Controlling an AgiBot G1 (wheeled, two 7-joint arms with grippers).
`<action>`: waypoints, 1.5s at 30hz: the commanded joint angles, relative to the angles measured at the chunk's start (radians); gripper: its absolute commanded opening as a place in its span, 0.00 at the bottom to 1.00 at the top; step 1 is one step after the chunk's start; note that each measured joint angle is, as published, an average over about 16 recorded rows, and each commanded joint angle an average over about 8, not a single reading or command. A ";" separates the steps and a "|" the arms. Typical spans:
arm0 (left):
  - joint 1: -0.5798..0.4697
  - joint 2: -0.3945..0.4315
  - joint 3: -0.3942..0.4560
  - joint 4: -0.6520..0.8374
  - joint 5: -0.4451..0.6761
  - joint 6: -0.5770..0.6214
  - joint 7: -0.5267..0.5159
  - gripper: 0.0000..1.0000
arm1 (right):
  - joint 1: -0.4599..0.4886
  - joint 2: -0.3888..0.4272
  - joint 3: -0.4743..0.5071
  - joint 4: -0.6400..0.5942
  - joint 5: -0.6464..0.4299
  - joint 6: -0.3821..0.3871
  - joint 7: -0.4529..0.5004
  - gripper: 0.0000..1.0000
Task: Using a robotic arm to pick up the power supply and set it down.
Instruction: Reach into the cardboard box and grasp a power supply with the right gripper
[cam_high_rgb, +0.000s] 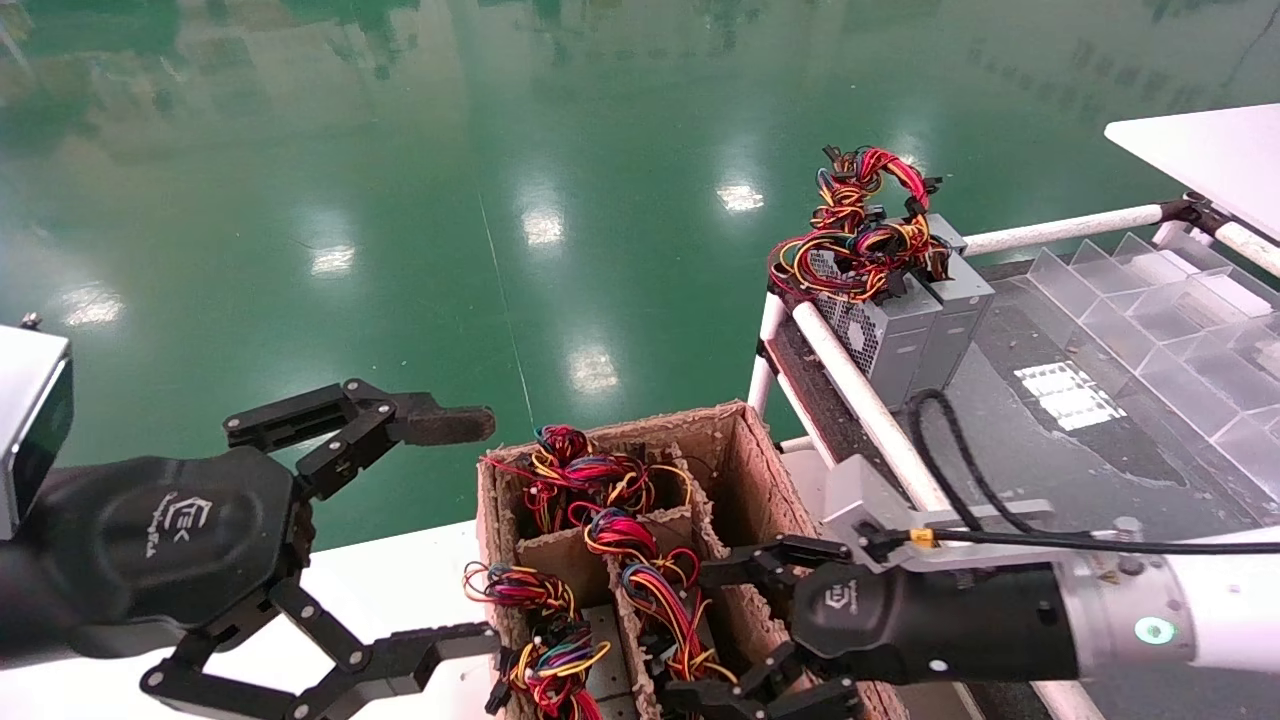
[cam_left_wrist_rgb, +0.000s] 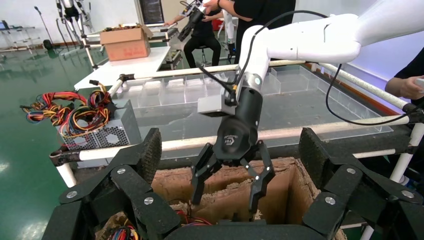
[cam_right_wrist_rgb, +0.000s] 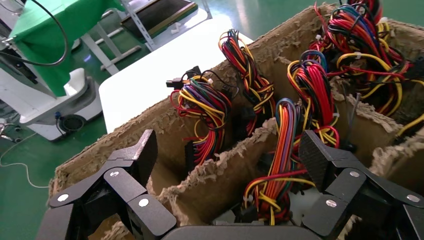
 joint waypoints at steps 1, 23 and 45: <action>0.000 0.000 0.000 0.000 0.000 0.000 0.000 1.00 | 0.009 -0.018 -0.009 -0.026 -0.010 -0.002 -0.010 0.74; 0.000 0.000 0.001 0.000 -0.001 0.000 0.001 1.00 | 0.060 -0.126 -0.058 -0.178 -0.077 0.016 -0.097 0.00; 0.000 -0.001 0.002 0.000 -0.001 -0.001 0.001 1.00 | 0.004 -0.124 -0.033 -0.192 -0.047 0.068 -0.131 0.00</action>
